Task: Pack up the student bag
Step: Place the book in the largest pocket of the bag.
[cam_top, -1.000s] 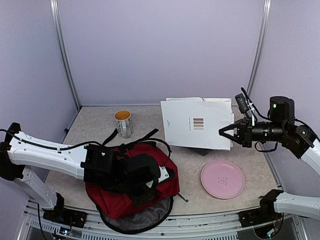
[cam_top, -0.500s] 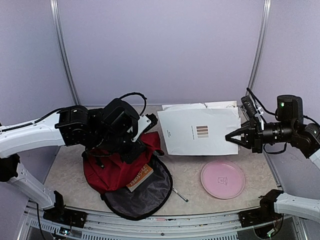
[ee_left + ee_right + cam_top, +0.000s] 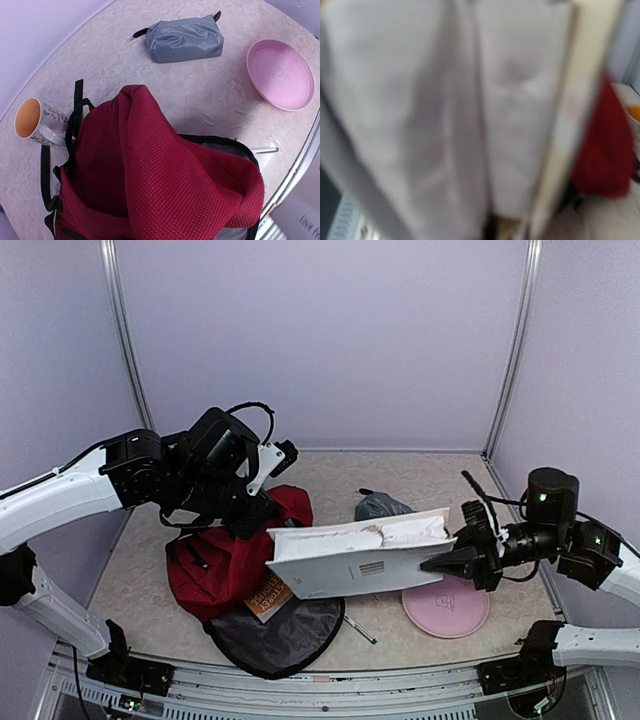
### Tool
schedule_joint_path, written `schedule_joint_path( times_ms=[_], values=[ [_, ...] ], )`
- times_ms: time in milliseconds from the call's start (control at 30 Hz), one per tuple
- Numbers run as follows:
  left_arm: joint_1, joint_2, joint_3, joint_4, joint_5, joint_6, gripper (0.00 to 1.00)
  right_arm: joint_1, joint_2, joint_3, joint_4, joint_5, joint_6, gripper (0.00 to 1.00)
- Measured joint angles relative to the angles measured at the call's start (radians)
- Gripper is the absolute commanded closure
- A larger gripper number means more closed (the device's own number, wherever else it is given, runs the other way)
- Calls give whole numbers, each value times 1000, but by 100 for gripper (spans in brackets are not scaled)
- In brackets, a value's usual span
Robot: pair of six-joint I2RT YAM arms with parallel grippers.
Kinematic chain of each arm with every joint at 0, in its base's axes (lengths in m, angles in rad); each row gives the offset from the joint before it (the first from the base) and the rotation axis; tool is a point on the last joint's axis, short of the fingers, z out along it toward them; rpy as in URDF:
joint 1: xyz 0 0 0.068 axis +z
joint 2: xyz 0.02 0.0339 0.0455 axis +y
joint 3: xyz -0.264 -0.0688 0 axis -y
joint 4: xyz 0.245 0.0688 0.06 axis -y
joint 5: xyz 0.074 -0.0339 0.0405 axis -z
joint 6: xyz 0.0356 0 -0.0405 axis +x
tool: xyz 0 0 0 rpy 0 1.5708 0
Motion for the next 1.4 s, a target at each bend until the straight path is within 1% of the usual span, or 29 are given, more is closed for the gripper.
schedule_joint_path(
  times_ms=[133, 233, 433, 567, 633, 733, 900, 1100, 1200, 1233, 1267, 1300, 1367, 1400],
  values=[
    [1, -3, 5, 0, 16, 4, 100, 215, 90, -63, 102, 130, -201, 100],
    [1, -4, 5, 1, 23, 11, 100, 308, 164, -83, 184, 253, -358, 100],
    [3, -6, 17, 2, 61, 24, 100, 356, 377, -93, 393, 545, -634, 100],
    [6, -21, 18, 4, 78, 34, 100, 374, 472, -156, 587, 713, -842, 100],
    [7, -27, 22, 6, 82, 39, 100, 374, 525, -162, 630, 781, -924, 100],
    [9, -35, 22, 11, 86, 45, 100, 378, 588, -161, 684, 826, -1019, 100],
    [12, -45, 21, 49, 109, 40, 100, 385, 687, -132, 784, 874, -1104, 100],
    [13, -58, 16, 133, 162, 9, 100, 412, 935, 6, 956, 953, -1164, 100],
    [13, -60, 16, 147, 162, -4, 100, 414, 1059, 72, 1007, 977, -1168, 97],
    [13, -61, 16, 148, 158, -6, 100, 414, 1085, 90, 1010, 980, -1165, 94],
    [13, -63, 16, 148, 153, -8, 100, 414, 1116, 114, 1010, 983, -1162, 89],
    [13, -66, 15, 148, 148, -10, 100, 414, 1143, 135, 1011, 985, -1155, 81],
    [14, -73, 11, 149, 137, -16, 100, 414, 1186, 172, 1017, 991, -1132, 48],
    [15, -78, 6, 151, 132, -18, 100, 414, 1204, 188, 1016, 993, -1118, 29]
  ],
)
